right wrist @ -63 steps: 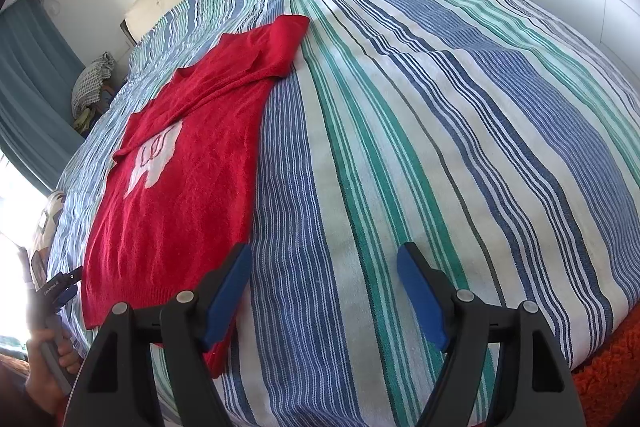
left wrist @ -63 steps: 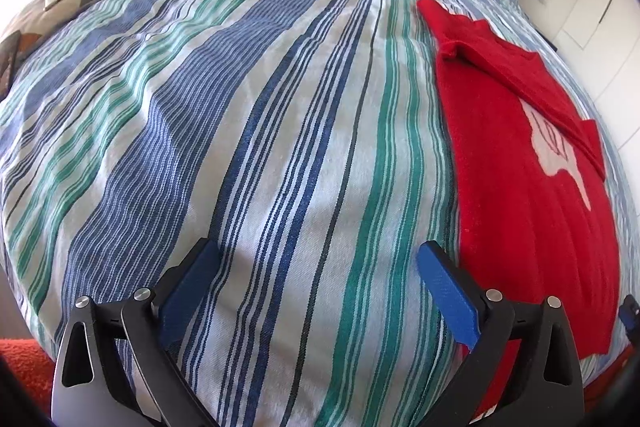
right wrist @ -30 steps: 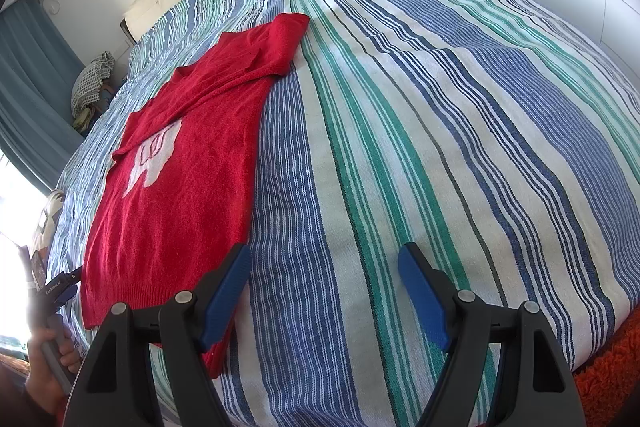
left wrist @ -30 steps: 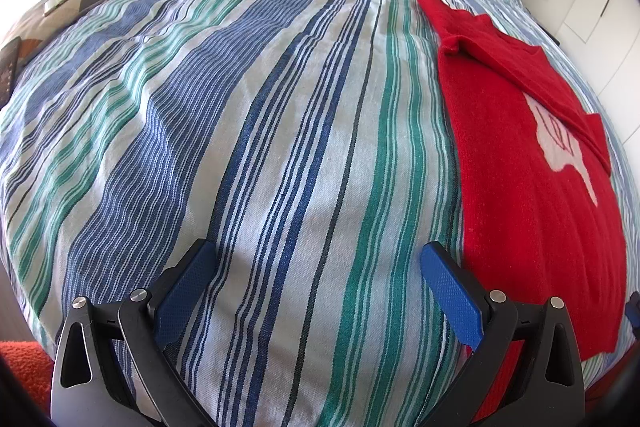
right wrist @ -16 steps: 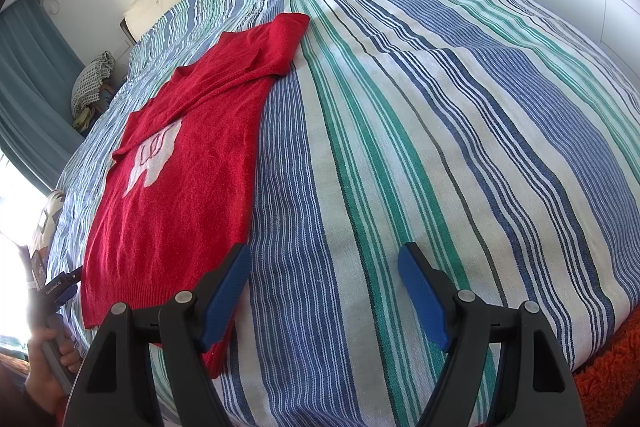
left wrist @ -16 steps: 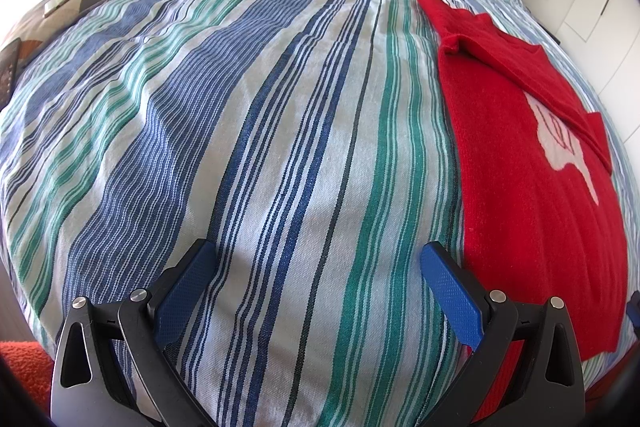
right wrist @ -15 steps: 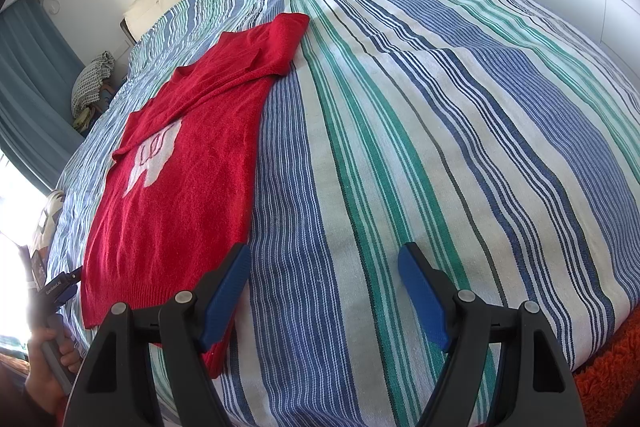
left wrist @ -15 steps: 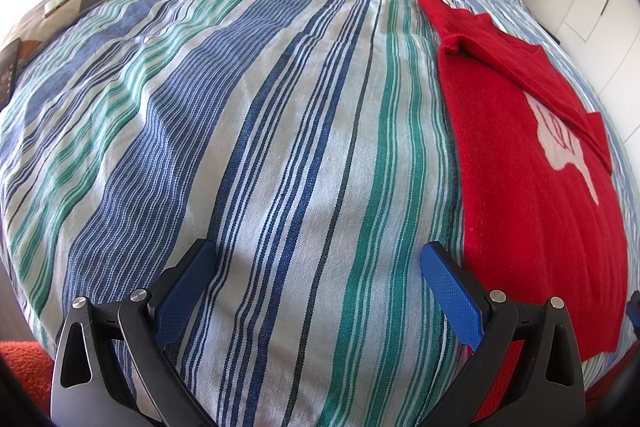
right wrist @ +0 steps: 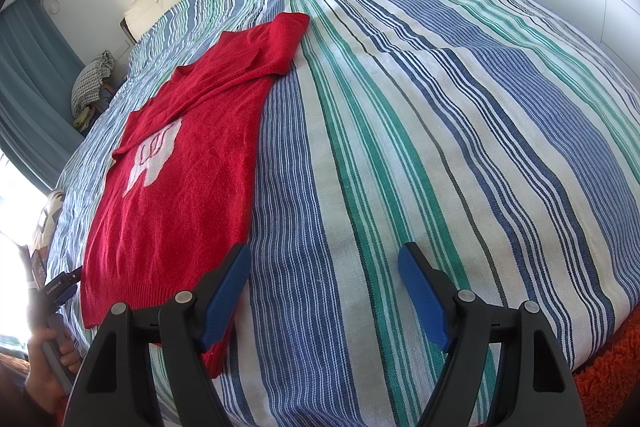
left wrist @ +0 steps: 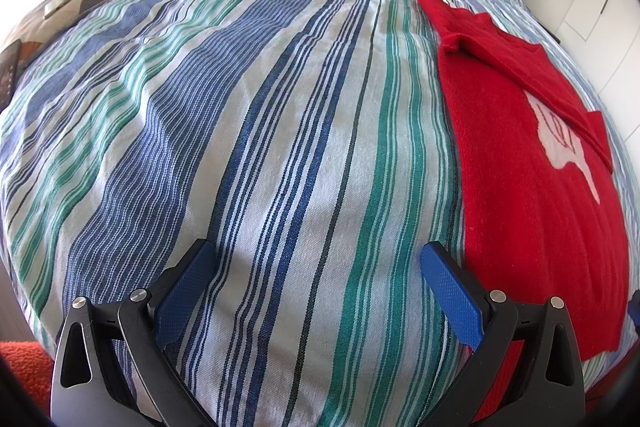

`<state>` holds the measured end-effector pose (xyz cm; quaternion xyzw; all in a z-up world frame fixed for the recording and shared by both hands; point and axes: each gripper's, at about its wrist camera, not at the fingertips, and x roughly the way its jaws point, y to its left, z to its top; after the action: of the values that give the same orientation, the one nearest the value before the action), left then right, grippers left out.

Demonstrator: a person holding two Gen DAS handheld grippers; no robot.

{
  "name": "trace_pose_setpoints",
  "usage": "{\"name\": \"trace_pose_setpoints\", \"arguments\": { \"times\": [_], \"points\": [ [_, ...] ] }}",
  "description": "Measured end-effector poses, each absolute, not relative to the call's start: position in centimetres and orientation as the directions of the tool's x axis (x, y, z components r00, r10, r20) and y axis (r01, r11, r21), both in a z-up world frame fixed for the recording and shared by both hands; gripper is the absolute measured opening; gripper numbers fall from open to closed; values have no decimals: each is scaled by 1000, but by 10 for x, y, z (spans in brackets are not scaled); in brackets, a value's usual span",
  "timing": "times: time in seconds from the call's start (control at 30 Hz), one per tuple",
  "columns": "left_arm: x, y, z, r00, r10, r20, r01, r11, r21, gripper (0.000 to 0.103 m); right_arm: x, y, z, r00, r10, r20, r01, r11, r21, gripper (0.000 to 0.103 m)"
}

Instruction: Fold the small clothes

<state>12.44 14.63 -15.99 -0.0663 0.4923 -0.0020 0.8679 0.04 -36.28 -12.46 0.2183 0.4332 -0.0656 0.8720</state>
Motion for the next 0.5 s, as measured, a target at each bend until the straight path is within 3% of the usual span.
{"name": "trace_pose_setpoints", "arguments": {
  "times": [0.27, 0.4, 0.5],
  "points": [
    [120, 156, -146, 509, -99, -855, -67, 986, -154, 101, -1, -366, -120, 624, 79, -777, 312, 887, 341, 76],
    [97, 167, -111, 549, -296, -782, 19, 939, -343, 101, -11, -366, -92, 673, 119, -730, 264, 883, 388, 76],
    [82, 150, -115, 471, -397, -788, 125, 914, -386, 101, -13, -353, -89, 646, 237, -726, 183, 875, 449, 76]
  ]
}}
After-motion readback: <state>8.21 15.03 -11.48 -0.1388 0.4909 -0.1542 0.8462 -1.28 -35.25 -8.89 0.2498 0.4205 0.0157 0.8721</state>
